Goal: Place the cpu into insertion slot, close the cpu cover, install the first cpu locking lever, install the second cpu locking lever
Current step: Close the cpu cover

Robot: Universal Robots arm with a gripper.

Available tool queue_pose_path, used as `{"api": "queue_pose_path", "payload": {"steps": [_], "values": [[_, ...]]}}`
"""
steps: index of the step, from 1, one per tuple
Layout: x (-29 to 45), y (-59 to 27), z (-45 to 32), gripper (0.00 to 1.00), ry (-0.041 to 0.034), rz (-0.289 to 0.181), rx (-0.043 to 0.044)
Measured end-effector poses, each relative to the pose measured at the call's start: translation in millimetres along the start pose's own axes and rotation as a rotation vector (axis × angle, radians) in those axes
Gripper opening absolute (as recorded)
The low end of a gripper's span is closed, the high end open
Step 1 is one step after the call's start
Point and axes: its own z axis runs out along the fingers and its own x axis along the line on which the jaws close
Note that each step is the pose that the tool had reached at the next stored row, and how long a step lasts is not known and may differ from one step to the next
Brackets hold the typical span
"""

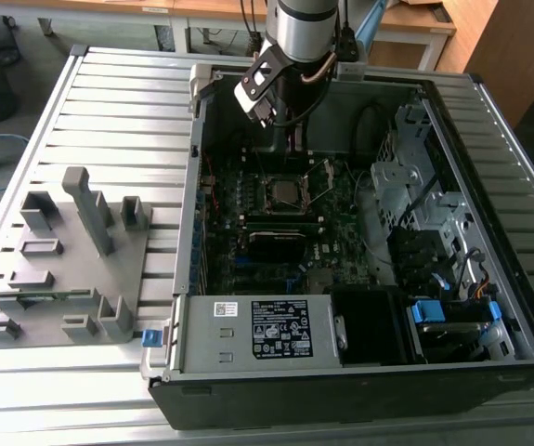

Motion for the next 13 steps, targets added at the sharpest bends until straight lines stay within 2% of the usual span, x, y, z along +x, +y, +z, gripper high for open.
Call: {"api": "queue_pose_path", "payload": {"steps": [13], "values": [[0.3, 5.1, 0.5, 0.1, 0.0, 0.0, 0.0]]}}
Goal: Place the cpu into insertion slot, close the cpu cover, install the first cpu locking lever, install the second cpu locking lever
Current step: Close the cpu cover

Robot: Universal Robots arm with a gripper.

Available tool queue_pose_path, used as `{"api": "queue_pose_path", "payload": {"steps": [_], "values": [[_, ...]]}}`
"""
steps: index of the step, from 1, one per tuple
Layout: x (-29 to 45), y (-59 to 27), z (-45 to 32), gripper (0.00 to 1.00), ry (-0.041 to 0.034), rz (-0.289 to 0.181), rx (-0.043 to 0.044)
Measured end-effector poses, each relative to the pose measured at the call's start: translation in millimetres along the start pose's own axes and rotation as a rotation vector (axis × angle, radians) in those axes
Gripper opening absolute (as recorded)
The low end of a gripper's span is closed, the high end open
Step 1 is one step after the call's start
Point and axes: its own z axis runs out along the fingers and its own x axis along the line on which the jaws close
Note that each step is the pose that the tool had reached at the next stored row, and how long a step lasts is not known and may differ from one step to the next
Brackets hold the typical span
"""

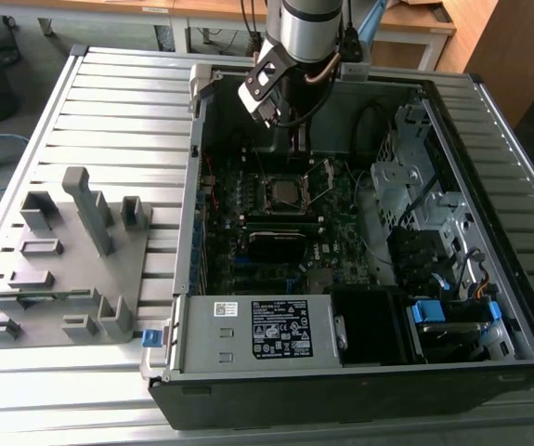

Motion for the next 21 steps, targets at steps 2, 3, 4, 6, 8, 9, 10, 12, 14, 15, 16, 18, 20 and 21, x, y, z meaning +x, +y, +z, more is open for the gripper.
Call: {"api": "queue_pose_path", "payload": {"steps": [2, 3, 4, 6, 8, 9, 10, 12, 14, 15, 16, 18, 20, 21], "values": [[0.0, 0.3, 0.1, 0.1, 0.0, 0.0, 0.0], [0.1, 1.2, 0.1, 0.1, 0.0, 0.0, 0.0], [0.1, 1.2, 0.1, 0.1, 0.0, 0.0, -0.0001], [0.1, 1.7, 0.3, 0.1, 0.0001, 0.0, -0.0001], [0.2, 2.4, 0.4, 0.1, 0.0, 0.0, 0.0], [0.2, 2.8, 0.5, 0.1, 0.0, 0.0, -0.0001], [0.2, 3.2, 0.6, 0.1, 0.0, 0.0, -0.0001], [0.3, 4.7, 0.8, 0.1, 0.0001, 0.0, -0.0001], [0.4, 6.2, 1.0, 0.1, 0.0001, 0.0, -0.0001], [0.4, 7.1, 1.1, 0.1, 0.0001, 0.0, -0.0001], [0.5, 8.1, 1.1, 0.1, 0.0, 0.0, 0.0], [0.5, 8.7, 1.2, 0.1, 0.0, 0.0, 0.0], [0.6, 9.6, -0.5, 0.1, 0.0, 0.0, -0.0001], [0.6, 9.6, -0.5, 0.1, 0.0, 0.0, -0.0001]]}}
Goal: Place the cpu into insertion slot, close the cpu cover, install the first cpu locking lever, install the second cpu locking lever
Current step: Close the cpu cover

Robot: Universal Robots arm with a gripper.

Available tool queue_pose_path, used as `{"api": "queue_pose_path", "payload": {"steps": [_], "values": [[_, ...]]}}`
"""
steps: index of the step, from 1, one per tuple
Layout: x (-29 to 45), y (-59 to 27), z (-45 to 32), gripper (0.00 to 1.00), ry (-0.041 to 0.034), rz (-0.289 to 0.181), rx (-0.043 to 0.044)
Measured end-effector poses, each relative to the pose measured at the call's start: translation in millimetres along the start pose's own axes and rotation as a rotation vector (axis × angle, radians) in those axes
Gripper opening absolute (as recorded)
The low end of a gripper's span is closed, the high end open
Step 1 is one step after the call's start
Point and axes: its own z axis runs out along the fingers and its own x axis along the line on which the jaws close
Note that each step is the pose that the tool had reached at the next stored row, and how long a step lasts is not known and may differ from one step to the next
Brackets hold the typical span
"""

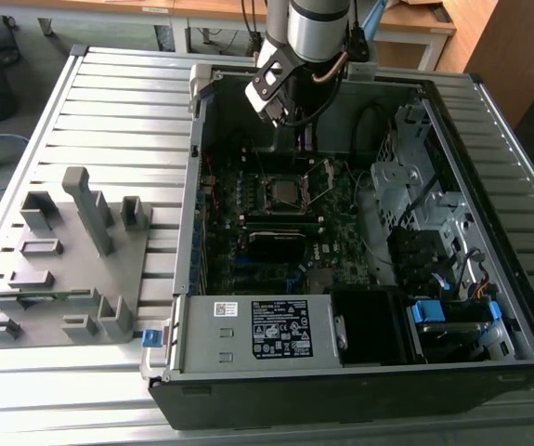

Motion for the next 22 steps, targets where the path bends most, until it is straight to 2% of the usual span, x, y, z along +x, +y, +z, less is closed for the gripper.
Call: {"api": "queue_pose_path", "payload": {"steps": [15, 22], "values": [[0.1, 2.3, 0.2, 0.1, 0.0001, 0.0, 0.0], [0.6, 9.9, 0.6, 0.1, 0.0, 0.0, 0.0]]}}
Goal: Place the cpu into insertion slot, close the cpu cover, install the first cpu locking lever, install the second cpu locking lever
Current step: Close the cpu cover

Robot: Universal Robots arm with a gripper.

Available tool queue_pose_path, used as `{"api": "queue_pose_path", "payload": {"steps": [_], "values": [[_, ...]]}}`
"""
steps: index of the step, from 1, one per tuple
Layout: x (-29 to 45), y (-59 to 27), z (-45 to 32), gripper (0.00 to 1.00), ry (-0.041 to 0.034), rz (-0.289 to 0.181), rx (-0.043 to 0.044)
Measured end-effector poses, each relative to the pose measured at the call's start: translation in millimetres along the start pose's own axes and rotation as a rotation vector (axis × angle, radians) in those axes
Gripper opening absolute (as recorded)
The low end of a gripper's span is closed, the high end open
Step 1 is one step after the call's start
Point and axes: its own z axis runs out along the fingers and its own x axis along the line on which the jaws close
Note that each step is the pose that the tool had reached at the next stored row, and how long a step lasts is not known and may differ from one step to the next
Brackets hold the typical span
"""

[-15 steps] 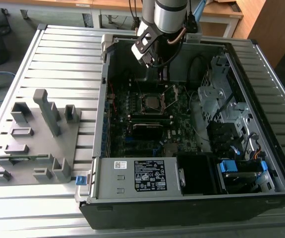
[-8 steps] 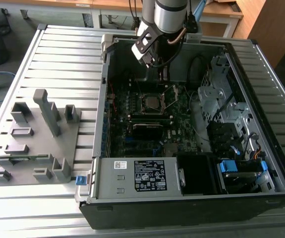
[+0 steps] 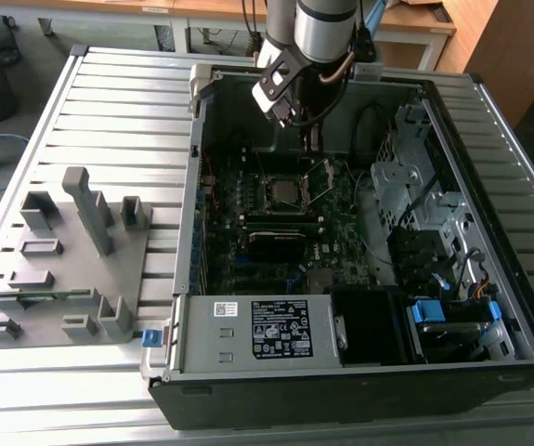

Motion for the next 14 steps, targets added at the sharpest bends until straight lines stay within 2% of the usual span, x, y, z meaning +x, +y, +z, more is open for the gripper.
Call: {"api": "queue_pose_path", "payload": {"steps": [2, 14], "values": [[0.1, 2.6, 0.2, 0.1, 0.0, 0.0, 0.0], [0.3, 4.8, 0.4, 0.1, 0.0, 0.0, 0.0]]}}
